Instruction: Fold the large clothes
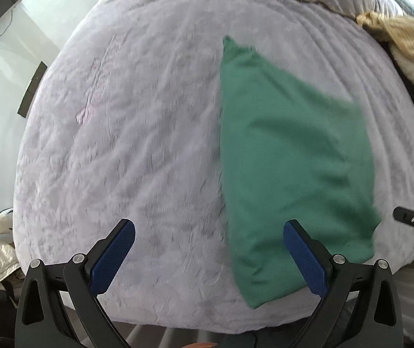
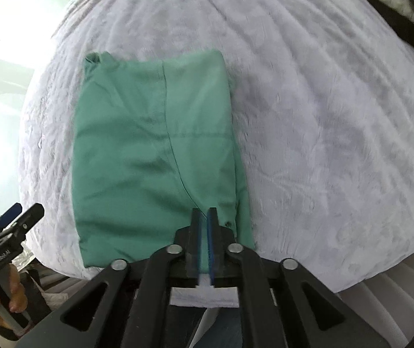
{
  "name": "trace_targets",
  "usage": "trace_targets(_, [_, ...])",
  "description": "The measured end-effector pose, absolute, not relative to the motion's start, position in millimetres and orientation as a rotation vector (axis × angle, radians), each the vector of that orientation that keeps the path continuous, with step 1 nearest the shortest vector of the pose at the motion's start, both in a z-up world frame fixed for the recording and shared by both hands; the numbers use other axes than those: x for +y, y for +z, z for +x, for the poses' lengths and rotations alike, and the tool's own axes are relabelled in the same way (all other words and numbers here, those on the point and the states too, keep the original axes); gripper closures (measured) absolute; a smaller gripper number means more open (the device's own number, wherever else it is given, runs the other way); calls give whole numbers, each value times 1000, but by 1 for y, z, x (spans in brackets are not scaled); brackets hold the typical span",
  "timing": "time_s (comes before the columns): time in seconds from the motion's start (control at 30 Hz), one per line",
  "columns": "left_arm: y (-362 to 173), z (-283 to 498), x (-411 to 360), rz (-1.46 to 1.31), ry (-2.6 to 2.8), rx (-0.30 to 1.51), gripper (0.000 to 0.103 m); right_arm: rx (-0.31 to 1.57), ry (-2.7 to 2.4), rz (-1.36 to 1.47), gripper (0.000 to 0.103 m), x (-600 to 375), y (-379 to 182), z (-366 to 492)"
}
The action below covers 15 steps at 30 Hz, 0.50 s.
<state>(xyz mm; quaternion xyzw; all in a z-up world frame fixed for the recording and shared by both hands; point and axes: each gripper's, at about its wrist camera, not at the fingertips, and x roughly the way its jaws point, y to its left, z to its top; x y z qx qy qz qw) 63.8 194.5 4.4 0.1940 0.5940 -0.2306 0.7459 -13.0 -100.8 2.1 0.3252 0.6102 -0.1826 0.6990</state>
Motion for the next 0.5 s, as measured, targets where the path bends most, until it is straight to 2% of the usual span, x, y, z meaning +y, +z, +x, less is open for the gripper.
trace_targets(0.03, [11,66,191,415,-503,1292,1,1352,-410,717,72,-101,7,-10])
trace_targets(0.07, [16,66,188,409,-502,1285,1,1344,-414,708,53,-101,12,-8])
trace_targets(0.1, [22,67,185,403,-501,1276,1,1331,-425,692,39,-101,19,-5])
trace_targets(0.27, [42,58,176,392,-509,1248,1,1308,-468,622,24,-99,42,0])
trace_targets(0.37, [51,53,173,379,-520,1248,1,1286,-477,595,23,-95,58,3])
trace_targets(0.5, [63,47,170,372,-522,1235,1,1251,-495,517,15,-85,81,6])
